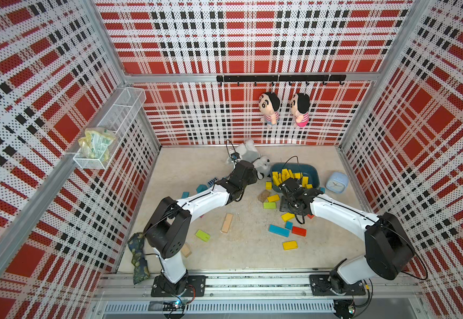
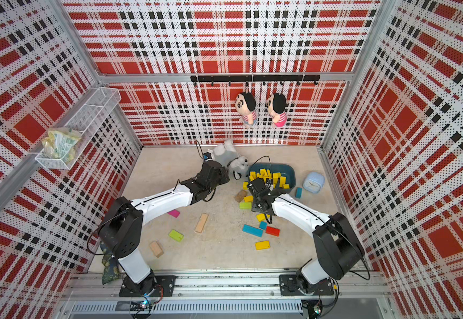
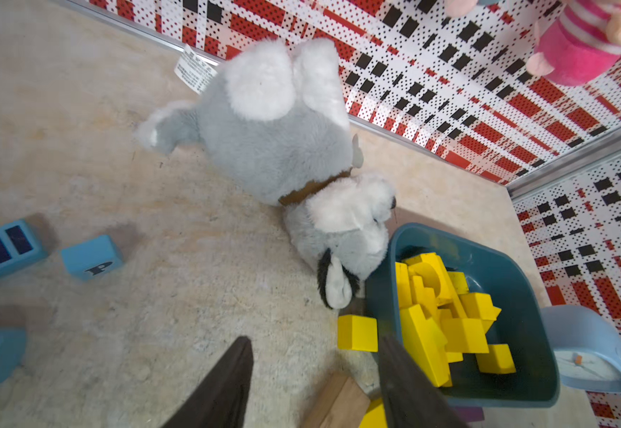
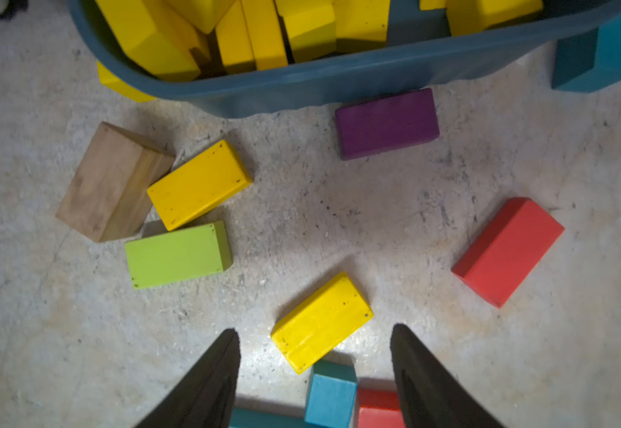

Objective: Pick out the yellow building blocks
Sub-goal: Place the building block in the storage box, then pick up the building block from the center of the board.

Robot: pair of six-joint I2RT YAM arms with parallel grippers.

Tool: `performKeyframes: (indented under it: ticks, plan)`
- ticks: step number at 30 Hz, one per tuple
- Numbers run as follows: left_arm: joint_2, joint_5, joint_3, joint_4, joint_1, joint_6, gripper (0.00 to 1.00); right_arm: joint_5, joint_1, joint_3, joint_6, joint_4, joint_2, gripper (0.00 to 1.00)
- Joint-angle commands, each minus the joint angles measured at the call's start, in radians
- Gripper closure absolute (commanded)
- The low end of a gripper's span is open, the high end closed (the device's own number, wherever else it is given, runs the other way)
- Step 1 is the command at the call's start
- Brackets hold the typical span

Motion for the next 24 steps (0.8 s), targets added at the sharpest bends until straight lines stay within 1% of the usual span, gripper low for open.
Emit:
performKeyframes:
  ticks: [1,5,8,15,17,20,24]
  plan:
    - [-0.08,-0.04,-0.038,-0.034,0.007,-0.006,0.42,0.046,0.016,0.025,0.254,-0.033,0.032,0.31]
    - [-0.152,-0.045,-0.118,-0.044,0.008,-0.012,0.41,0.025,0.019,-0.015,0.475,-0.02,0.031,0.3]
    - [-0.194,-0.049,-0.165,-0.044,0.011,-0.025,0.4,0.02,0.02,-0.032,0.586,-0.02,0.042,0.29]
    - [-0.216,-0.064,-0.179,-0.05,0.018,-0.023,0.38,0.012,0.019,-0.005,0.673,-0.065,0.12,0.3]
    - [-0.214,-0.066,-0.177,-0.05,0.02,-0.023,0.38,0.011,0.014,-0.019,0.675,-0.031,0.125,0.31]
    - [-0.212,-0.07,-0.172,-0.05,0.022,-0.024,0.38,-0.022,-0.002,-0.019,0.669,0.008,0.152,0.33]
    - [-0.207,-0.094,-0.166,-0.059,0.023,-0.033,0.38,-0.035,-0.007,0.007,0.67,0.009,0.189,0.38]
